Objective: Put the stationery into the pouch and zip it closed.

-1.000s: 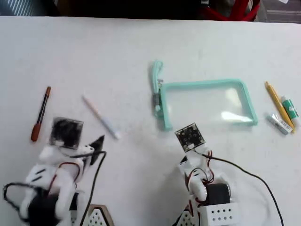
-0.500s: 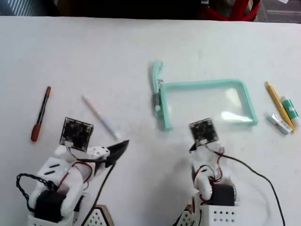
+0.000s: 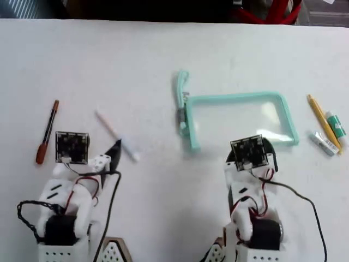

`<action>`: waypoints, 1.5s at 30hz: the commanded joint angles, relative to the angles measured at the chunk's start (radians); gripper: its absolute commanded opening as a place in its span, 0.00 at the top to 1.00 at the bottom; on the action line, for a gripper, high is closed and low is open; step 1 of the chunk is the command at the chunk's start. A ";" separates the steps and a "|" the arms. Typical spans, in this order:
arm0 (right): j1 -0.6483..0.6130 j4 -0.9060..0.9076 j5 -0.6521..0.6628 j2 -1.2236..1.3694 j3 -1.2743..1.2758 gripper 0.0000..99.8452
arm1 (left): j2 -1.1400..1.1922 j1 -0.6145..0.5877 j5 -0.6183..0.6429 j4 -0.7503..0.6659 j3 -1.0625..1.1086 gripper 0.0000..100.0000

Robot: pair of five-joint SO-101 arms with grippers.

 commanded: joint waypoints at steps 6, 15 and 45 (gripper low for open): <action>-0.252 0.157 -0.083 0.364 -0.390 0.78 | 0.012 -0.005 0.021 -0.074 0.041 0.73; -0.476 0.237 -0.215 1.244 -1.049 0.82 | 0.015 0.048 0.021 -0.084 0.086 0.73; -0.380 0.601 -0.359 2.686 -2.337 0.84 | 1.092 0.079 0.072 -0.259 -0.319 0.71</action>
